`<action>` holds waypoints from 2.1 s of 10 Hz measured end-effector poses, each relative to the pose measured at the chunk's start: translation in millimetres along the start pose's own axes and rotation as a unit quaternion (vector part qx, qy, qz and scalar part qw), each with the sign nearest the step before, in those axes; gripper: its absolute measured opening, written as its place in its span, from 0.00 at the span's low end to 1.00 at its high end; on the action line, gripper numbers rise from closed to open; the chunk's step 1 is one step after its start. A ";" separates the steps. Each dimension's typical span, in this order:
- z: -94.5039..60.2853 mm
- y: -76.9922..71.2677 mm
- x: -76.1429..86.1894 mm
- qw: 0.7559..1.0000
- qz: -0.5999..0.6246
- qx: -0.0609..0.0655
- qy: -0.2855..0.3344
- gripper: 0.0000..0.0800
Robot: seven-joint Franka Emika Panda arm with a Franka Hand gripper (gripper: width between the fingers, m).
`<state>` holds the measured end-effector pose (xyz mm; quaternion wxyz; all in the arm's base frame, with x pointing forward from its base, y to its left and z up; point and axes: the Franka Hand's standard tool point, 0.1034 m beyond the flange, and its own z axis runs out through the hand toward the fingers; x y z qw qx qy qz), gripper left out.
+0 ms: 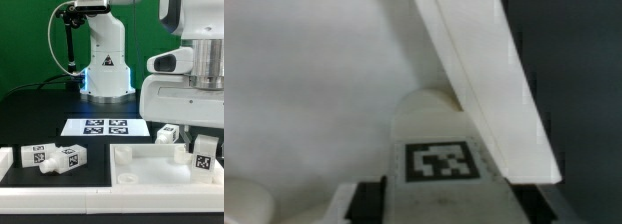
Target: Assemble one leg
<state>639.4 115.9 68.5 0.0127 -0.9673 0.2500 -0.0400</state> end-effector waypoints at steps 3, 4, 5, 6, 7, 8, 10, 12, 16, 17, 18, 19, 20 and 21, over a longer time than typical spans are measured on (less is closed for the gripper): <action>0.4 -0.2 -1.1 0.991 0.132 -0.002 0.002 0.36; 0.6 -0.3 -1.0 0.980 0.198 -0.004 0.002 0.36; 0.8 -0.3 0.3 0.965 0.263 0.001 -0.002 0.36; 0.8 0.4 1.1 0.940 0.341 0.010 -0.012 0.36; 1.1 -0.1 0.7 0.910 0.414 0.017 -0.022 0.36; 1.3 -1.4 0.4 0.869 0.494 0.025 -0.033 0.36; 1.1 -3.3 0.2 0.816 0.576 0.025 -0.038 0.36; 0.8 -2.3 1.8 0.779 0.625 0.024 -0.041 0.36; 1.5 -1.1 2.3 0.770 0.636 0.024 -0.040 0.60; 0.5 -1.9 1.9 0.773 0.632 0.024 -0.040 0.60; -6.3 -5.3 0.5 0.784 0.619 0.029 -0.040 0.76; -21.1 -8.7 0.8 0.791 0.609 0.039 -0.041 0.80; -31.1 -8.8 0.6 0.792 0.607 0.044 -0.042 0.80; -28.5 -8.3 0.1 0.793 0.607 0.043 -0.042 0.81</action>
Offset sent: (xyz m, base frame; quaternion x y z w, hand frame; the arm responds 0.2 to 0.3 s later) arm -0.0025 -0.0077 -0.0023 -0.0531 0.0161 0.3164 0.9470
